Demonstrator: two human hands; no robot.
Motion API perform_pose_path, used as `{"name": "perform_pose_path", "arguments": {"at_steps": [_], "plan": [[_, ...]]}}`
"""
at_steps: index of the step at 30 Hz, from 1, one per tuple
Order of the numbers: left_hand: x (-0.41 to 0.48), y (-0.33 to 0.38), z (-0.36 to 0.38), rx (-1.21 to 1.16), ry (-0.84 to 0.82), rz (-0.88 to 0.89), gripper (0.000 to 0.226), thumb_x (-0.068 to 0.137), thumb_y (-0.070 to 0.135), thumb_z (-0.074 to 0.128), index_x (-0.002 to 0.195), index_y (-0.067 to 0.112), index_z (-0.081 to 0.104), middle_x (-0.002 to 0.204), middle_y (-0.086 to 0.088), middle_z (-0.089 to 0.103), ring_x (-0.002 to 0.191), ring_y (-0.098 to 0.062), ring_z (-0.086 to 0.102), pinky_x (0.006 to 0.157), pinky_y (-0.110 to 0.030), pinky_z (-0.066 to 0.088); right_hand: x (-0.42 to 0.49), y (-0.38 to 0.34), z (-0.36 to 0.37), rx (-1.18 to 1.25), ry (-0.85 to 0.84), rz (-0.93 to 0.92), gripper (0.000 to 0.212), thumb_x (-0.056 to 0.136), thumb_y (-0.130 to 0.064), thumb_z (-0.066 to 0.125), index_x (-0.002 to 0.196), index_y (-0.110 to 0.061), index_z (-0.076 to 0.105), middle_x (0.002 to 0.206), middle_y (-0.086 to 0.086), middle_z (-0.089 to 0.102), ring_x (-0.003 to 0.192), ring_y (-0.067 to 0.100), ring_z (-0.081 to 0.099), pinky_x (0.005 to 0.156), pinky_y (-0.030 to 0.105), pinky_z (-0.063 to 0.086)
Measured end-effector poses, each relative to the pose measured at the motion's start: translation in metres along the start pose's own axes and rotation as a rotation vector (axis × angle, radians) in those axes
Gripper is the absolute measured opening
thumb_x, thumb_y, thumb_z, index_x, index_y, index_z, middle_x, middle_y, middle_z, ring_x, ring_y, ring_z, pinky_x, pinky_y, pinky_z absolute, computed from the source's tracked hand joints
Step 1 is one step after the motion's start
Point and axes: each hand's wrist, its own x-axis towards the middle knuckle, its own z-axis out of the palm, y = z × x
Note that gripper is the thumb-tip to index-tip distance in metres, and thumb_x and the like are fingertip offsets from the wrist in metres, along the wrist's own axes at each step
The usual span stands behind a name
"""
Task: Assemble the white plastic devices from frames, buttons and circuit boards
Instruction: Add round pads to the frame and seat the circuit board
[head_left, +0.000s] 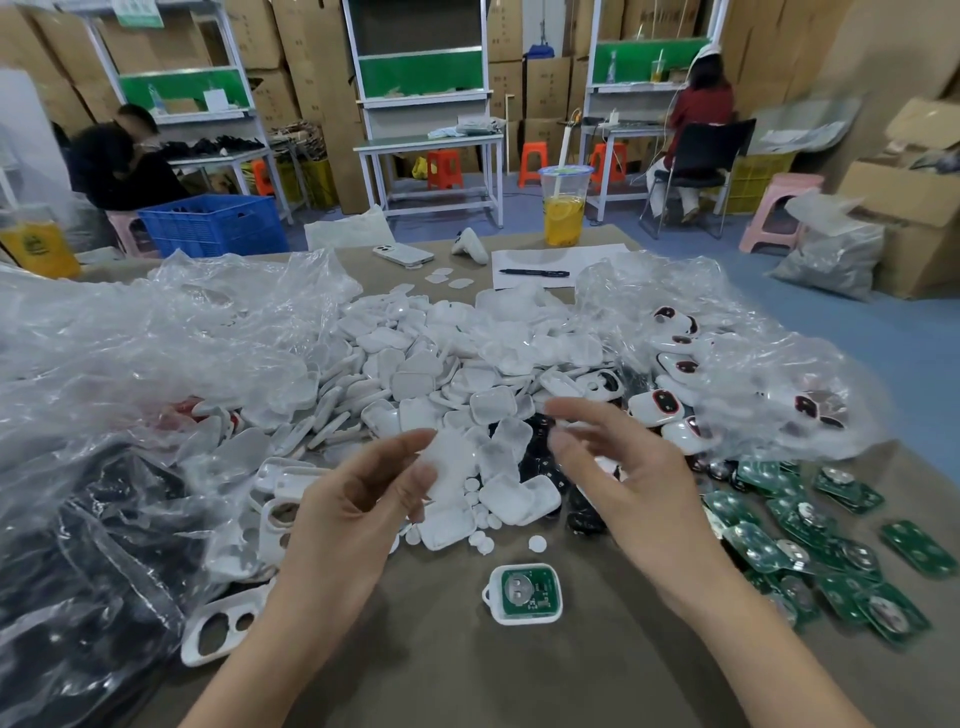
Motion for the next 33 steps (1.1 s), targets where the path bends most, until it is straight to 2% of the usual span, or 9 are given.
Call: {"name": "perform_pose_path", "arguments": {"at_steps": [4,9,14,18,21,23,25,29,33], "plan": [[-0.001,0.001,0.008,-0.083,-0.047,-0.021,0.025,0.068,0.035,0.076,0.093,0.037,0.077,0.082,0.002,0.075,0.070,-0.006,0.064,0.070,-0.013,0.052,-0.003,-0.013,0.014,0.227,-0.235,0.071,0.029,0.077,-0.043,0.074,0.106,-0.041,0.074,0.101,-0.014,0.075,0.083,0.005,0.067,0.076,0.019,0.054],[-0.001,0.001,0.014,-0.098,-0.077,-0.027,0.020,0.063,0.035,0.078,0.083,0.033,0.075,0.087,0.003,0.075,0.080,-0.005,0.071,0.074,-0.014,0.053,-0.004,-0.012,0.018,0.268,-0.180,0.081,0.022,0.071,-0.039,0.076,0.092,-0.031,0.079,0.075,-0.004,0.072,0.069,0.009,0.063,0.067,0.020,0.053],[0.006,0.002,0.020,-0.069,-0.088,0.003,0.021,0.067,0.040,0.078,0.086,0.033,0.073,0.092,0.007,0.076,0.089,-0.009,0.073,0.079,-0.014,0.053,-0.002,-0.013,0.016,0.327,-0.163,0.078,0.012,0.076,-0.035,0.075,0.088,-0.032,0.077,0.074,-0.007,0.072,0.064,0.004,0.064,0.057,0.010,0.046],[0.015,0.002,0.029,0.057,-0.155,0.041,0.024,0.085,0.034,0.078,0.104,0.047,0.070,0.101,0.013,0.074,0.097,-0.006,0.070,0.085,-0.024,0.051,0.000,-0.014,0.015,0.350,-0.097,0.108,0.011,0.076,-0.038,0.074,0.086,-0.033,0.075,0.076,-0.007,0.072,0.068,0.005,0.065,0.060,0.012,0.049],[0.015,0.001,0.035,0.276,-0.195,0.185,0.027,0.092,0.034,0.071,0.113,0.051,0.065,0.108,0.019,0.070,0.105,-0.002,0.064,0.087,-0.017,0.047,0.002,-0.013,0.012,0.375,-0.077,0.135,0.013,0.074,-0.039,0.074,0.084,-0.031,0.076,0.074,-0.005,0.072,0.065,0.004,0.063,0.060,0.013,0.049],[0.011,0.001,0.037,0.433,-0.175,0.364,0.020,0.094,0.037,0.067,0.110,0.049,0.063,0.106,0.022,0.065,0.104,0.001,0.060,0.083,-0.008,0.041,0.001,-0.012,0.012,0.348,-0.090,0.125,0.016,0.074,-0.040,0.075,0.085,-0.030,0.077,0.077,-0.005,0.073,0.068,0.003,0.063,0.064,0.012,0.049],[0.007,0.001,0.038,0.460,-0.117,0.409,0.012,0.092,0.042,0.064,0.104,0.046,0.062,0.101,0.023,0.064,0.098,0.001,0.058,0.081,-0.007,0.040,0.001,-0.011,0.012,0.329,-0.107,0.110,0.016,0.075,-0.041,0.076,0.089,-0.032,0.078,0.081,-0.006,0.074,0.071,0.002,0.065,0.066,0.012,0.050],[0.008,0.008,0.041,-0.013,-0.090,0.070,0.012,0.088,0.033,0.076,0.088,0.034,0.063,0.095,0.004,0.075,0.090,-0.012,0.071,0.076,-0.024,0.056,0.003,-0.008,0.014,0.349,-0.131,0.132,0.031,0.076,-0.046,0.078,0.106,-0.041,0.075,0.101,-0.006,0.075,0.086,0.008,0.070,0.076,0.018,0.054],[0.006,0.012,0.042,-0.277,-0.155,-0.056,0.015,0.084,0.029,0.079,0.083,0.022,0.066,0.101,-0.012,0.075,0.094,-0.022,0.071,0.086,-0.026,0.057,0.002,-0.006,0.017,0.353,-0.170,0.162,0.024,0.084,-0.039,0.076,0.108,-0.032,0.076,0.100,0.005,0.075,0.086,0.015,0.070,0.074,0.027,0.058]]}}
